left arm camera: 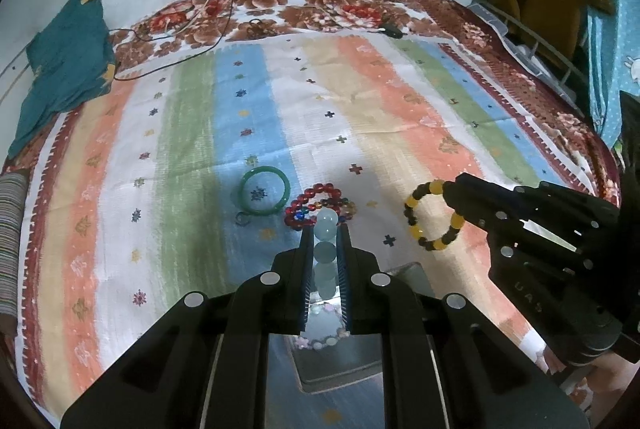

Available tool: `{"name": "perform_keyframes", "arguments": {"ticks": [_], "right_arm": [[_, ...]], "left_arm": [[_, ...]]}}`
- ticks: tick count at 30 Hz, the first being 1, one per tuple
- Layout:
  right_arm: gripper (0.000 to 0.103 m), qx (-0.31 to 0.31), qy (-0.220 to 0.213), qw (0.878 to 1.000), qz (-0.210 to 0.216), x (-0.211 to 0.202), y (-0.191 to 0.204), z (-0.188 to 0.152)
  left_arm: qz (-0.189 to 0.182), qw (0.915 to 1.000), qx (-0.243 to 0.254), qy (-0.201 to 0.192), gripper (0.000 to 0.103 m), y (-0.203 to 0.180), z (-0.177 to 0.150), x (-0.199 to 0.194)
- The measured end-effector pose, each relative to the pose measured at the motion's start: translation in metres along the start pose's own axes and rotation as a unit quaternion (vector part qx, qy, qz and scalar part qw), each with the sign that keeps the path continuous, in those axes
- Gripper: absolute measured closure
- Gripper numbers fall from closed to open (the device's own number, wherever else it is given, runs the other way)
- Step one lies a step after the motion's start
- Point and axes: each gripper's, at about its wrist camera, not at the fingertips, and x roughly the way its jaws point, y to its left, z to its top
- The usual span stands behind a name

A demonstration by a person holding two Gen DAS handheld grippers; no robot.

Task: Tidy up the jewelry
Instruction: 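Carry both bracelets to the tin, lowering the light blue one inside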

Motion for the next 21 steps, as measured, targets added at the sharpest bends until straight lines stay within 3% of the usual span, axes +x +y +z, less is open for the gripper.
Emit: {"name": "perform_keyframes", "arguments": {"ticks": [21], "right_arm": [[0.092,-0.005,-0.014,0.999,0.038,-0.032,0.018,-0.015]], "left_arm": [[-0.029,0.9995,-0.011,-0.011,0.092,-0.007,-0.018,-0.027]]}}
